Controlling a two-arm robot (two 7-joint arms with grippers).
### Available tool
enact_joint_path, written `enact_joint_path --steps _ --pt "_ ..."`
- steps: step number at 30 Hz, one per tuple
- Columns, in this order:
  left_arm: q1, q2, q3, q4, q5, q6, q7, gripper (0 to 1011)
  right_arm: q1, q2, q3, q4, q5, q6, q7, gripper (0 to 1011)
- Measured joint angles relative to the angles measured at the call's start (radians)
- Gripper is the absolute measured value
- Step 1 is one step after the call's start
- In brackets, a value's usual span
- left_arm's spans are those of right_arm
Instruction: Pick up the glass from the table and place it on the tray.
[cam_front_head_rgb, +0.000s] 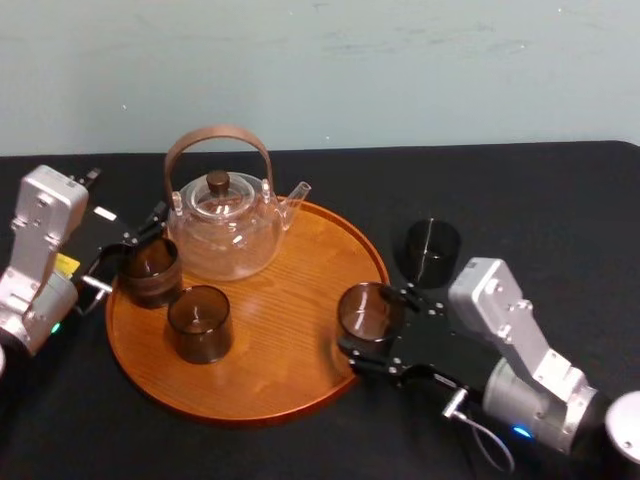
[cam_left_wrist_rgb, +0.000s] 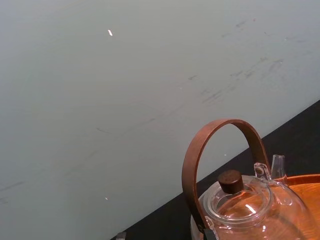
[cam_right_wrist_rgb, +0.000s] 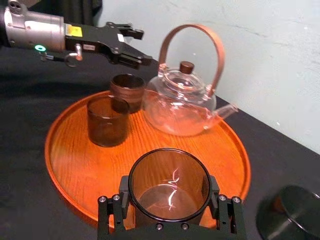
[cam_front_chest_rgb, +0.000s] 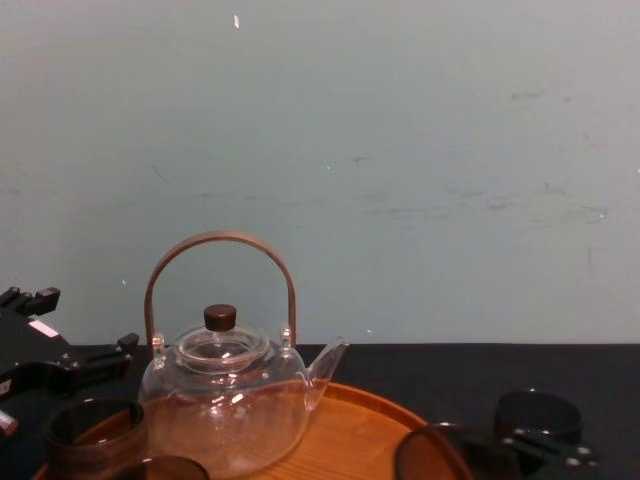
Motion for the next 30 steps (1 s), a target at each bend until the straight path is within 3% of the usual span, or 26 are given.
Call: enact_joint_path --steps 17,30 --pt "0.000 0.000 0.000 0.000 0.000 0.000 0.000 1001 0.100 -0.086 -0.072 0.083 -0.035 0.023 0.011 912" --pt "0.000 0.000 0.000 0.000 0.000 0.000 0.000 1001 0.140 -0.134 -0.112 0.145 -0.049 0.029 0.009 912"
